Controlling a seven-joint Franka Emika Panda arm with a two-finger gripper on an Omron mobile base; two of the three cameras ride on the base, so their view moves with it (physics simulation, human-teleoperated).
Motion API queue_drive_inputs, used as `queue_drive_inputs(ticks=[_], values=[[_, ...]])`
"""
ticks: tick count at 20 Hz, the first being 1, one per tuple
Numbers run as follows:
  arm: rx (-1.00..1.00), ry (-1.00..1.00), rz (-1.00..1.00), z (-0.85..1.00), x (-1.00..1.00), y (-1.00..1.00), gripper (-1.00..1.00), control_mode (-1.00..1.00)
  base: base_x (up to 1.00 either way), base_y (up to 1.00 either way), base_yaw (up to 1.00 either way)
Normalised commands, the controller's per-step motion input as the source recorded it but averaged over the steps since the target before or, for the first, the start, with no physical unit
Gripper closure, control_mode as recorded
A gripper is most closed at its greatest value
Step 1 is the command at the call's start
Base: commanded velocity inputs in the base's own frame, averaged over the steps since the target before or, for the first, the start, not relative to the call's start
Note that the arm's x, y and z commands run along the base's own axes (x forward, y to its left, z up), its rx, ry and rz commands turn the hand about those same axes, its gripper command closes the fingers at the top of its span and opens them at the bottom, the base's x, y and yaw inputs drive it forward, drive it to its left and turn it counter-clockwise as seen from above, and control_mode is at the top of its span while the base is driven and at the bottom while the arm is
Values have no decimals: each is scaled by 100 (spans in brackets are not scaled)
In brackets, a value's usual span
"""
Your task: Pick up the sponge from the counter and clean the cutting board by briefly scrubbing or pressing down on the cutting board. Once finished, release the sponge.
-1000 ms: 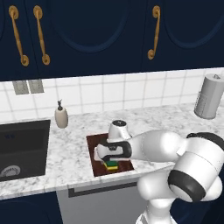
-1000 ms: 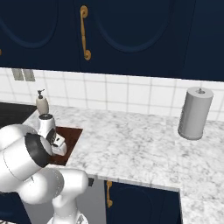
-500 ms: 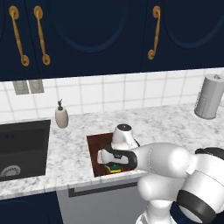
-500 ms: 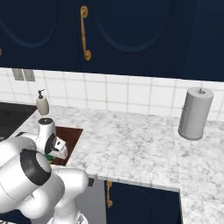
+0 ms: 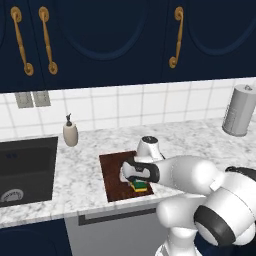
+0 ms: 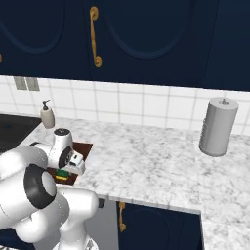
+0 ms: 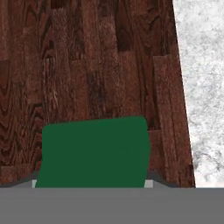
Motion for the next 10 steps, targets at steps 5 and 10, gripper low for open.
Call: queue_drive_inputs(ticks=[5, 10], values=[[-5, -1, 0, -39, 11, -28, 100, -100, 0, 0, 0], [-2, -8, 0, -43, 27, 0, 100, -100, 0, 0, 0]])
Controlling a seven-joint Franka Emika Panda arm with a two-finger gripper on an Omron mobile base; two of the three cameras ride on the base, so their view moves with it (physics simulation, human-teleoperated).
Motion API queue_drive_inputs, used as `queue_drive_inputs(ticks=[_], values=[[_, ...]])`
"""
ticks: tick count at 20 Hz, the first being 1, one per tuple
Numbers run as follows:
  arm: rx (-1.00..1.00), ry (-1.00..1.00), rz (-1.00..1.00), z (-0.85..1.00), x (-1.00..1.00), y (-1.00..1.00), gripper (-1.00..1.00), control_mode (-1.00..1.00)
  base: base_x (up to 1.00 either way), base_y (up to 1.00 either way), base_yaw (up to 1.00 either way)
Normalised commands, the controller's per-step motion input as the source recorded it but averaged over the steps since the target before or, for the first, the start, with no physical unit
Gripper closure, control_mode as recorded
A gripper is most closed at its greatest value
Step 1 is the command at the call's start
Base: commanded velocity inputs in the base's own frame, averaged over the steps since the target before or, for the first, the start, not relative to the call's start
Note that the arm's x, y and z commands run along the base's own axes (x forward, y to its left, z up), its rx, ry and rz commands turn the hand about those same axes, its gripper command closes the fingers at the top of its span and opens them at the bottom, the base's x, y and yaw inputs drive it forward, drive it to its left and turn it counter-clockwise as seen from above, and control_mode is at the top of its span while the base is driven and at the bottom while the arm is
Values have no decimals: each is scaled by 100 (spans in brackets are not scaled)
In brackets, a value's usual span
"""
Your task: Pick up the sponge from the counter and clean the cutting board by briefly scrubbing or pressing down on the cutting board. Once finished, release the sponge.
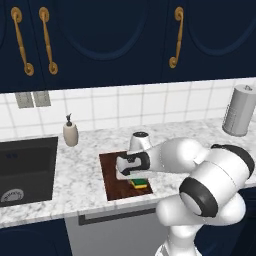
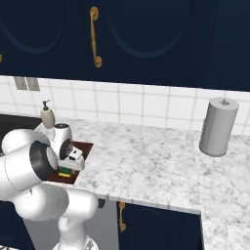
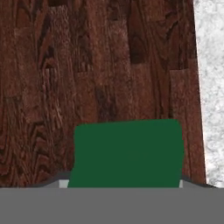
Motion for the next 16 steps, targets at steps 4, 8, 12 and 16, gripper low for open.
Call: queue_drive_inputs(ticks=[4, 8, 12, 16], values=[[0, -17, 0, -21, 28, 0, 100, -100, 0, 0, 0], [0, -22, 0, -39, 31, -1, 100, -100, 0, 0, 0], [0, -21, 0, -38, 54, -1, 100, -100, 0, 0, 0], [0, -13, 0, -19, 67, -4, 100, -100, 0, 0, 0]])
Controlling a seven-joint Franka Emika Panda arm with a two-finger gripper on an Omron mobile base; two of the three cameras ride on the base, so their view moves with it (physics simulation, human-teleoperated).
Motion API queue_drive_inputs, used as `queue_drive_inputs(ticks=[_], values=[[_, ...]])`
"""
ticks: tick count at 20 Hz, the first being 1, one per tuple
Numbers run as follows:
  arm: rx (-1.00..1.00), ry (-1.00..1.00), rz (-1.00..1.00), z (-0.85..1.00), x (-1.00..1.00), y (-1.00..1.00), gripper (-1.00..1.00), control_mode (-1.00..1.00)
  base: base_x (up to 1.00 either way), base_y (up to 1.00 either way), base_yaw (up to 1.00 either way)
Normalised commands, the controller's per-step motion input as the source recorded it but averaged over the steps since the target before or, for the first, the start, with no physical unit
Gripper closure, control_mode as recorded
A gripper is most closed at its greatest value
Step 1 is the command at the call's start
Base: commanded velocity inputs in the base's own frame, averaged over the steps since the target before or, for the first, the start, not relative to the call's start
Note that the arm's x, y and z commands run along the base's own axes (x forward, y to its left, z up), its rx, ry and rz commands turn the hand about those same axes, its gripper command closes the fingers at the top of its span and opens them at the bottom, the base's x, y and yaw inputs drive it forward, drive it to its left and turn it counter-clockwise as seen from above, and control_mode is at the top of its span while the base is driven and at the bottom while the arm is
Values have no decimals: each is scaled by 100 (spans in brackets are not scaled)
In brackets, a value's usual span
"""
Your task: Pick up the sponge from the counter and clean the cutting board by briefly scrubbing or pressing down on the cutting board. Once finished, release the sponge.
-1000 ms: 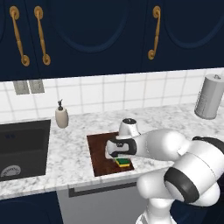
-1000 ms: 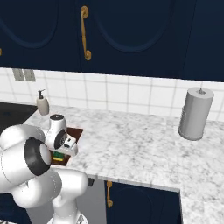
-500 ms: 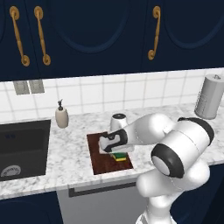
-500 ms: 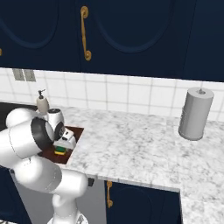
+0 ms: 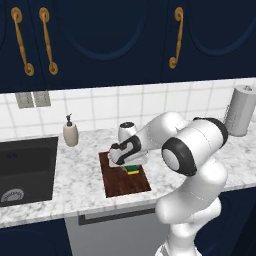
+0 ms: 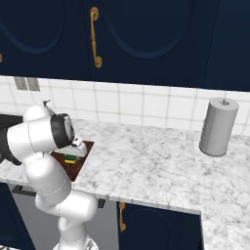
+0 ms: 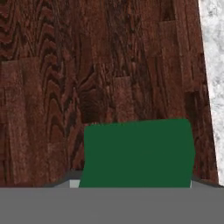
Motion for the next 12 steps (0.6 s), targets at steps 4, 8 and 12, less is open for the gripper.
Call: queue_drive_inputs(ticks=[4, 8, 12], values=[[0, -13, 0, -20, 69, -4, 100, -100, 0, 0, 0], [0, -21, 0, -41, 52, -6, 100, -100, 0, 0, 0], [0, -24, 0, -54, 41, -12, 100, -100, 0, 0, 0]])
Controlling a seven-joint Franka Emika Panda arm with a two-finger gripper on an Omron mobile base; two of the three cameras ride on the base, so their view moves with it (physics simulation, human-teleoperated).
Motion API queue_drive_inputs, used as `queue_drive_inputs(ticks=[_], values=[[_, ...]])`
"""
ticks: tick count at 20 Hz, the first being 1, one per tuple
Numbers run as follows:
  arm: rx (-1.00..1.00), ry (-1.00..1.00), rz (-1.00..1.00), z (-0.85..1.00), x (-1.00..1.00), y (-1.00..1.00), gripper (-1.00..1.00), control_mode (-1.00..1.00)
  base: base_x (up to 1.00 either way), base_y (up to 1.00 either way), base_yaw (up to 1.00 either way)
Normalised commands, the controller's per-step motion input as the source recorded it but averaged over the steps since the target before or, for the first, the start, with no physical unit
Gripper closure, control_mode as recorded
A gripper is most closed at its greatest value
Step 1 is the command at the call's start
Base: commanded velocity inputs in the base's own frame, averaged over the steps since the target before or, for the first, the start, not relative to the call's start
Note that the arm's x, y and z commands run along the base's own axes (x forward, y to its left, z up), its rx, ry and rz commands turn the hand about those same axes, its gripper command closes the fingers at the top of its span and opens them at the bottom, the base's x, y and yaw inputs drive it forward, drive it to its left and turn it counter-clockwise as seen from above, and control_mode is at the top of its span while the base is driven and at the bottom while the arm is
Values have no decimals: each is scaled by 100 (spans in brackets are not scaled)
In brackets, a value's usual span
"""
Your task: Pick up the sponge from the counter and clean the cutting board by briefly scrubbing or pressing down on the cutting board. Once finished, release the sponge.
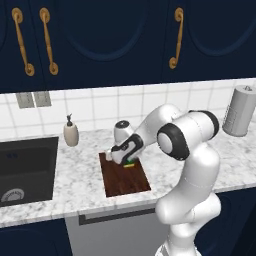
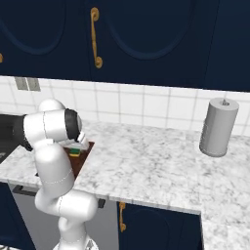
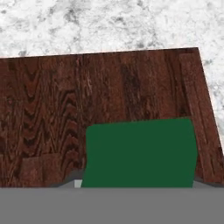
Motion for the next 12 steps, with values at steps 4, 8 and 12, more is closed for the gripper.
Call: queue_drive_inputs(ticks=[4, 8, 12], values=[[1, -22, 0, -45, 49, -21, 100, -100, 0, 0, 0], [0, -15, 0, -31, 80, -25, 100, -100, 0, 0, 0], [1, -10, 0, -25, 46, -44, 100, -100, 0, 0, 0]])
